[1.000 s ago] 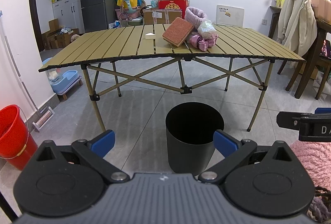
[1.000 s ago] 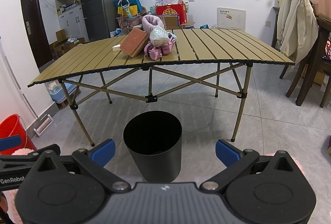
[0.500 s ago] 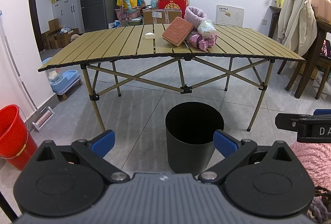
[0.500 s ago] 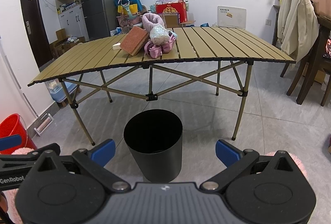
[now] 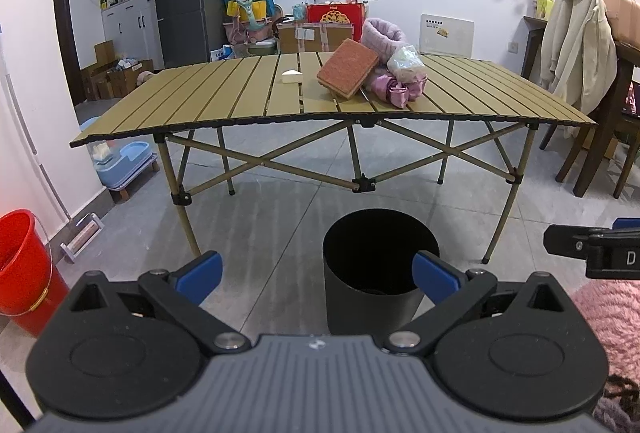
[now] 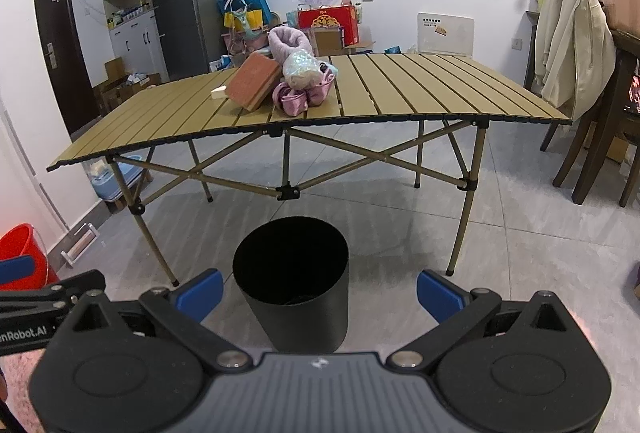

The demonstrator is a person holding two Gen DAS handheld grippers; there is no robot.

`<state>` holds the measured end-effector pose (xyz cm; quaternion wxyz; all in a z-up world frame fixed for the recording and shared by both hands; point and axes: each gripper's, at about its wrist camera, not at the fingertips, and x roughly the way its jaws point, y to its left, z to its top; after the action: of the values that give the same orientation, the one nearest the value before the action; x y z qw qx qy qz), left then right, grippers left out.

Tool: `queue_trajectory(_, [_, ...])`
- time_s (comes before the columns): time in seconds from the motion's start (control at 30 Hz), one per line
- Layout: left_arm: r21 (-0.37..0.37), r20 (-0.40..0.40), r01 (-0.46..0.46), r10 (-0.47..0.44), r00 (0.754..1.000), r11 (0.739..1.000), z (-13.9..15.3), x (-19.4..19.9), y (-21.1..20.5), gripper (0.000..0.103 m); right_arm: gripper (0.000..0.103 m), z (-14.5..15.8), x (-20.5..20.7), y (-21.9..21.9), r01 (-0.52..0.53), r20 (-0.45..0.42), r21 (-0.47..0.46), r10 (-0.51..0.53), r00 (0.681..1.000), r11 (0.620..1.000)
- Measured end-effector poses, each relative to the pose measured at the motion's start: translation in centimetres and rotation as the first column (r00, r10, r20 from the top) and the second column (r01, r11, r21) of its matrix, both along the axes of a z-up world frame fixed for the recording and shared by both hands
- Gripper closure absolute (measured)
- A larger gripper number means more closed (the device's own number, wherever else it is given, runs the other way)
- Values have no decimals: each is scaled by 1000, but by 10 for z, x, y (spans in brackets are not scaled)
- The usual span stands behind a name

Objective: Collect trash
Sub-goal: 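Move both tools toward the pile of items on the table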

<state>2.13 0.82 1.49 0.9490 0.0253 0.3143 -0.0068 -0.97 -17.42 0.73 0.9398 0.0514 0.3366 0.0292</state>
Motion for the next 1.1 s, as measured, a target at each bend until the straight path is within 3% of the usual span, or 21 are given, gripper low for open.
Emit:
queue_trajectory(0.53, [-22, 29, 23, -22, 999, 1000, -8, 69, -4, 0, 0, -3, 52, -15, 51, 54, -10, -51, 997, 999])
queue_trajectory(1.1, [-66, 112, -18, 25, 993, 998, 1, 155, 5, 0, 0, 0, 138, -21, 70, 172, -7, -68, 983, 997])
